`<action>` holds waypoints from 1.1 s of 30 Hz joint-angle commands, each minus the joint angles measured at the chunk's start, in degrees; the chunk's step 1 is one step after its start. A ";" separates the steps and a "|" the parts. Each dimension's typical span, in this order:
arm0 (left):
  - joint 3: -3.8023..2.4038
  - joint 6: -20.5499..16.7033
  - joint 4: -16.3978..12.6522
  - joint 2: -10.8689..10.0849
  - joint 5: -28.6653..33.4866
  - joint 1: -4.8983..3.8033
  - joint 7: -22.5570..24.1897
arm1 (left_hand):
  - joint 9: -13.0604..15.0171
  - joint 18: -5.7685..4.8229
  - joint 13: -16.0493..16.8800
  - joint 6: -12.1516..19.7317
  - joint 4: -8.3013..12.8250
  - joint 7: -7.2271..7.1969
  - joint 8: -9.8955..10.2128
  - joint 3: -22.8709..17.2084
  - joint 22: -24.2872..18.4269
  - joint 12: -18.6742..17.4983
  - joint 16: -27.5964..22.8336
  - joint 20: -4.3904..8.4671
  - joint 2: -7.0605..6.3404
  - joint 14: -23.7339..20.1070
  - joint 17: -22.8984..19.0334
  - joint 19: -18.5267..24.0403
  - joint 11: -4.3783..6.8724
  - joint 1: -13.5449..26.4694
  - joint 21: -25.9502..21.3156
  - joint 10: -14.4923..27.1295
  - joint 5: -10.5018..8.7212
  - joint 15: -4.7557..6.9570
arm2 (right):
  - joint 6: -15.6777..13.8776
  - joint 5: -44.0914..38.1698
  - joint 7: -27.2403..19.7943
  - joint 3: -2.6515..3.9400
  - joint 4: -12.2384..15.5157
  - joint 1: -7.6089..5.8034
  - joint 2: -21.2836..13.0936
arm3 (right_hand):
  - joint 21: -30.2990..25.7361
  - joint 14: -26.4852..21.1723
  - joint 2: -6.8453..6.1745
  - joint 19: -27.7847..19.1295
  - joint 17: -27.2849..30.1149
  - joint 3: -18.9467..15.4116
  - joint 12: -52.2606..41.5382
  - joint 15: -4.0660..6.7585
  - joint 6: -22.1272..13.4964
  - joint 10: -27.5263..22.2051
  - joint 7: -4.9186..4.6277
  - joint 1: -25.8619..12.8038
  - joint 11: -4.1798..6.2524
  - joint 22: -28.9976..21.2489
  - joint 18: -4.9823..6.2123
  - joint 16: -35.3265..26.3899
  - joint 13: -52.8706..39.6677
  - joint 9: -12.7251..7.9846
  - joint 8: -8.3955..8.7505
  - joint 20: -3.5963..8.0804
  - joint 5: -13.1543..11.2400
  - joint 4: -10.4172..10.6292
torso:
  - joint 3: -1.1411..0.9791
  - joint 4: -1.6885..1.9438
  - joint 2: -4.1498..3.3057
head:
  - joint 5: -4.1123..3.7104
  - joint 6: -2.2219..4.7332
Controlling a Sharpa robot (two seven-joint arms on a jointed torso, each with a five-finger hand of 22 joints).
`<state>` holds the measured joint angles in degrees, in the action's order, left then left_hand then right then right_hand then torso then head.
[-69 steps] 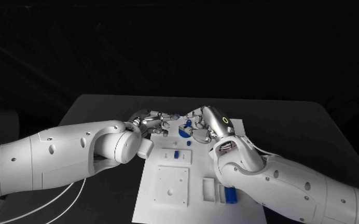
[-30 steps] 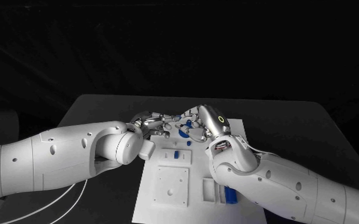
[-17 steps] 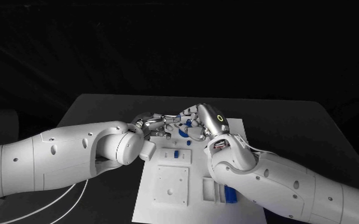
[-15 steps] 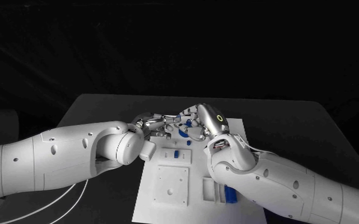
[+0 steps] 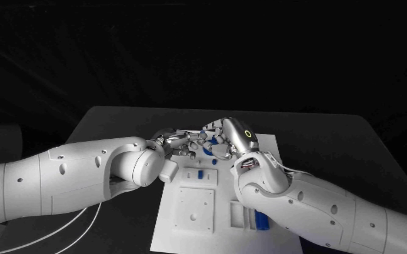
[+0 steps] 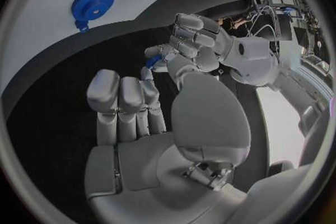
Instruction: Assemble the parts on the task board
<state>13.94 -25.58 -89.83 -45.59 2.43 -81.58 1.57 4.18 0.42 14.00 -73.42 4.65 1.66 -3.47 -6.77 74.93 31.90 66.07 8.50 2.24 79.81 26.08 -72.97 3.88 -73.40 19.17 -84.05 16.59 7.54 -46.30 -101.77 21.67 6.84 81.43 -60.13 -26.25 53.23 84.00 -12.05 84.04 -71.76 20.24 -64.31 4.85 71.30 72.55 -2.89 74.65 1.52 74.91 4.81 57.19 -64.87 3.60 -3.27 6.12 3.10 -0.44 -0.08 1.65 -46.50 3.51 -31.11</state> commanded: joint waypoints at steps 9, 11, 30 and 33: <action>-0.12 4.39 -0.87 0.56 -0.70 -0.05 0.30 | 0.00 -0.42 0.26 -2.29 0.02 -1.26 -0.22 -0.13 1.03 -0.74 -0.31 -0.20 0.49 -0.43 -0.25 0.50 0.40 -0.09 0.11 -2.64 -0.40 -0.10 | 2.81 0.41 -3.89 -0.09 0.26 0.01 0.27 | 0.19 -0.04 4.42 1.26 -0.14 6.55 -0.34 0.56 1.84 -0.45 0.12 0.91 0.62 6.64 -0.90 -0.33 -0.45 0.17 -0.35 0.51 -0.32 -2.18 | -0.09 -0.03 -0.02 | -0.08 -0.08; -0.12 4.49 -0.86 0.51 -0.70 -0.05 0.31 | 0.00 -0.42 0.26 -2.29 0.02 -1.26 -0.22 -0.13 1.03 -0.74 -0.31 -0.20 0.49 -0.43 -0.25 0.50 0.40 -0.09 0.11 -2.64 -0.40 -0.10 | 2.99 0.62 -4.09 -0.09 0.25 0.01 0.22 | 0.28 -0.09 4.75 1.15 -0.20 8.67 -0.36 0.50 1.85 -0.57 -0.04 -0.01 0.52 6.66 -0.92 -0.34 -0.58 0.18 -0.36 0.51 -0.34 -3.61 | -0.10 -0.01 -0.03 | -0.16 -0.13; -0.12 5.08 -0.57 -0.02 -0.22 -0.05 1.18 | -0.14 -0.42 0.83 -0.29 1.90 -0.43 -0.21 -1.28 1.09 -2.25 -0.43 -0.33 0.99 -0.79 -0.72 0.90 0.08 -0.31 0.13 -2.56 1.32 -0.36 | 4.72 4.09 -6.86 -0.09 0.59 0.03 -1.04 | 0.61 -0.26 7.66 0.64 -0.45 11.57 -0.43 0.35 1.43 -0.78 -0.38 -2.83 0.34 6.57 -0.72 -0.29 -1.33 0.22 -0.38 0.32 -0.35 -8.62 | -0.09 -0.01 -0.03 | -0.08 -0.23; -0.12 5.16 -0.55 -0.14 -0.13 -0.05 1.26 | -0.16 -0.42 0.88 -0.28 1.32 -0.54 -0.20 -1.25 1.06 -2.30 -0.44 -0.37 1.29 -0.83 -0.75 0.93 0.07 0.61 0.11 -2.55 1.29 -0.39 | 4.88 4.58 -7.08 -0.09 0.62 0.04 -1.30 | 0.68 -0.28 7.83 0.61 -0.48 11.36 -0.46 0.34 1.44 -0.81 -0.38 -2.90 0.32 6.57 -0.72 -0.27 -1.39 0.22 -0.39 0.31 -0.34 -8.75 | -0.13 -0.07 -0.03 | -0.02 -0.25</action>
<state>13.94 -23.12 -89.86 -45.80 2.46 -81.54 1.40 3.90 0.42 14.83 -73.28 5.08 1.53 -3.30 -6.72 74.91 29.84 65.85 8.09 3.50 79.43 25.40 -72.56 3.87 -73.40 19.17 -83.83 17.78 7.13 -43.41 -98.72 15.04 6.78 82.40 -60.17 -27.29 53.77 83.82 -4.97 84.04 -72.17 31.61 -64.55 4.93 71.81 72.06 -3.16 71.35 1.86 74.90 4.81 57.19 -66.22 1.57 -3.24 6.12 2.61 -8.97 -0.18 1.64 -46.52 3.46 -31.34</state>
